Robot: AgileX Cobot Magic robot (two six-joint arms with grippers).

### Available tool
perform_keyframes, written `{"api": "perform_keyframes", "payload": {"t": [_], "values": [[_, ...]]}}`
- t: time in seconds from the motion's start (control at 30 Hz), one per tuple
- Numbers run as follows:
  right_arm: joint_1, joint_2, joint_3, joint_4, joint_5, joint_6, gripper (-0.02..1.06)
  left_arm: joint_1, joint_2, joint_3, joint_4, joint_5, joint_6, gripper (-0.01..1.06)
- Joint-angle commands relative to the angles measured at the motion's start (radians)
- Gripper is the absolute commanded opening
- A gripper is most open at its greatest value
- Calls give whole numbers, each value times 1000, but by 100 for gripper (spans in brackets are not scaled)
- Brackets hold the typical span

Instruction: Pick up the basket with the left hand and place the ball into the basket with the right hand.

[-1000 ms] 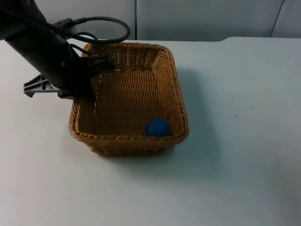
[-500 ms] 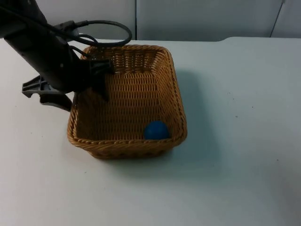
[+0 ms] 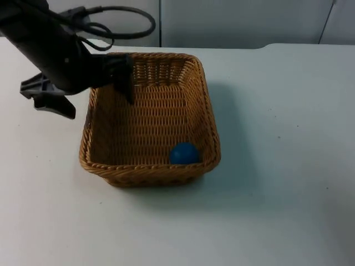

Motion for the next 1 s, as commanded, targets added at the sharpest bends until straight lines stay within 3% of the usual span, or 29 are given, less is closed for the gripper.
{"api": "perform_keyframes", "payload": {"t": [0.0, 0.27, 0.4, 0.8, 0.97], "values": [[-6, 4, 3, -3, -15, 2, 104, -6, -46, -10, 67, 19, -38, 105], [-6, 4, 3, -3, -20, 2, 104, -6, -176, -108, 469, 154, -241, 105], [-6, 4, 3, -3, -20, 2, 104, -6, -247, -137, 594, 150, -285, 105], [-6, 2, 3, -1, -20, 2, 104, -4, -402, -137, 605, 171, -283, 105], [-4, -5, 3, 1, -20, 2, 104, -4, -528, -134, 606, 252, -261, 105]]}}
